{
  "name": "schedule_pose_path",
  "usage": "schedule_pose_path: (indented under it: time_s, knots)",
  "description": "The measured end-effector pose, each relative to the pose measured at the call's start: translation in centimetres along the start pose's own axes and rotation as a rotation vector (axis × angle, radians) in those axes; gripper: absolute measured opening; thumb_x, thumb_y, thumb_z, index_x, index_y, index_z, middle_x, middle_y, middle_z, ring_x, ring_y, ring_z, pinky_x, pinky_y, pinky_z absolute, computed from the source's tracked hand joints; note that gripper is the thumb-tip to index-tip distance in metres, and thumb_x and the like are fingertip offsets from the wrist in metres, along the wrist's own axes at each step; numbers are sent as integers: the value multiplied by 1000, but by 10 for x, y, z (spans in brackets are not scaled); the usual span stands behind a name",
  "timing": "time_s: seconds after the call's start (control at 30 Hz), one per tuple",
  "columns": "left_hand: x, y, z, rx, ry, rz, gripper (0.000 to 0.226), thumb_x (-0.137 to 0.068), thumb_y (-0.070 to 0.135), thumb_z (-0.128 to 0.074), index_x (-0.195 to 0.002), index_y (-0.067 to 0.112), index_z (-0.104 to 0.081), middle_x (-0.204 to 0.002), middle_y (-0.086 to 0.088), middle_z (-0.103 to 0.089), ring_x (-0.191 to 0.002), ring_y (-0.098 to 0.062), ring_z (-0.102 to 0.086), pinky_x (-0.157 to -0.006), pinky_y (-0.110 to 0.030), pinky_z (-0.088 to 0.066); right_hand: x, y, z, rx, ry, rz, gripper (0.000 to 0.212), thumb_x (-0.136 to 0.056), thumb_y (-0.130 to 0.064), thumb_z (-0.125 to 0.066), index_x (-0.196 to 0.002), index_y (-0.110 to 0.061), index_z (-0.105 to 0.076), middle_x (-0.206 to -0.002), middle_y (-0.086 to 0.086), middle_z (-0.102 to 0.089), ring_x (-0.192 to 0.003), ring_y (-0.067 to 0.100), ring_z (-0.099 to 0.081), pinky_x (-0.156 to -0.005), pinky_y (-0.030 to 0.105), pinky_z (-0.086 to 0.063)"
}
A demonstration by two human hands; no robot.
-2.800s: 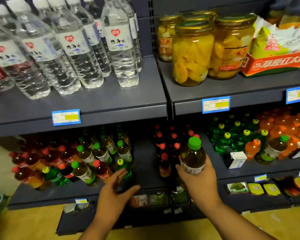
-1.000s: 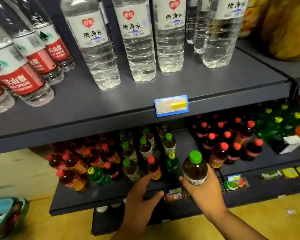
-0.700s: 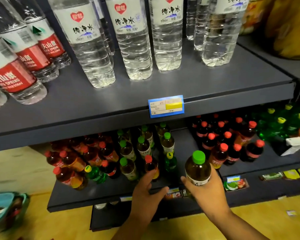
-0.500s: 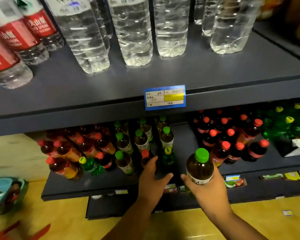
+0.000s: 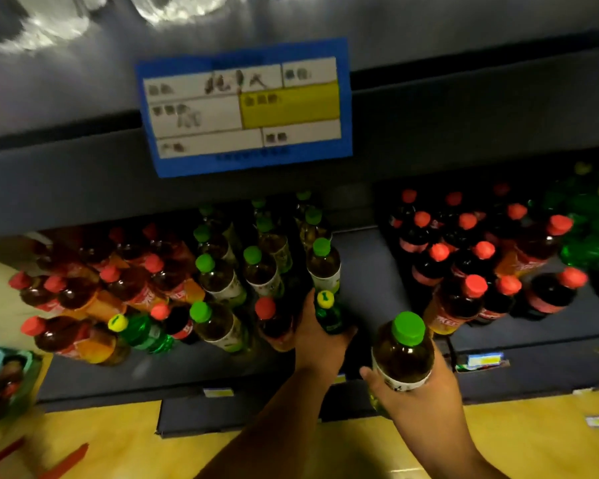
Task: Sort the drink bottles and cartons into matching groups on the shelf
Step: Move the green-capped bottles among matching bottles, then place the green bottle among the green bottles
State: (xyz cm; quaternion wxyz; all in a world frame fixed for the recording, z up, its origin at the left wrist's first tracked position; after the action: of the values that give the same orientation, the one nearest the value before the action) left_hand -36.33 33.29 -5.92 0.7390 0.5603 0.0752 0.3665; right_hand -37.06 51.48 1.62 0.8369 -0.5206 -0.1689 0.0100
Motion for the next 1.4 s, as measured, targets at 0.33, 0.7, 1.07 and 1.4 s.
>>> schedule_pose_path:
  time_s: [0.33,0.7,1.07,1.4]
  knots:
    - [-24,-33,-10,-39,148,53,75,-71,15,-85,-136,28,-50,-131,2,-62,-124,-18,-59,-107,-42,-49,-15,38,-8,-21,69,-114,82,-54,-15,-96,-125,-19,-55,-100,-7,-59,-98,16,-53,-90,28,-41]
    - [44,37,18,-7,-27,-2,69,-66,18,-89,-125,32,-58,-114,14,-68,-108,-2,-64,-96,-25,-52,11,-9,22,-55,119,-123,83,-58,-12,-94,-130,-12,-55,-120,6,-65,-108,19,-61,-97,25,-44]
    - [121,103,130,-162,-73,-173,68,-64,30,-90,-121,42,-55,-112,20,-66,-104,4,-62,-92,-14,-49,61,-85,42,-89,90,63,48,-65,-17,-91,-98,-28,-57,-99,-7,-69,-95,18,-66,-78,28,-49]
    - [145,91,194,-182,33,-235,64,-66,18,-92,-117,40,-59,-110,19,-69,-102,4,-64,-85,-14,-53,74,-89,41,-242,86,191,47,-68,-12,-89,-102,-28,-60,-96,-10,-71,-89,1,-65,-73,19,-47]
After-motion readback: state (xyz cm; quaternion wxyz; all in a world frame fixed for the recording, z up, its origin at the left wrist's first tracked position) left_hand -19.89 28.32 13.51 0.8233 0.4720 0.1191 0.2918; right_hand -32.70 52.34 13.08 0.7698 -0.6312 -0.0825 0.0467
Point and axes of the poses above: each hand's wrist, its own x-axis away from the middle knuckle, its own z-axis out of the back of the hand, y = z × x, the point moved 6 cm from there along -x, towards the middle knuckle
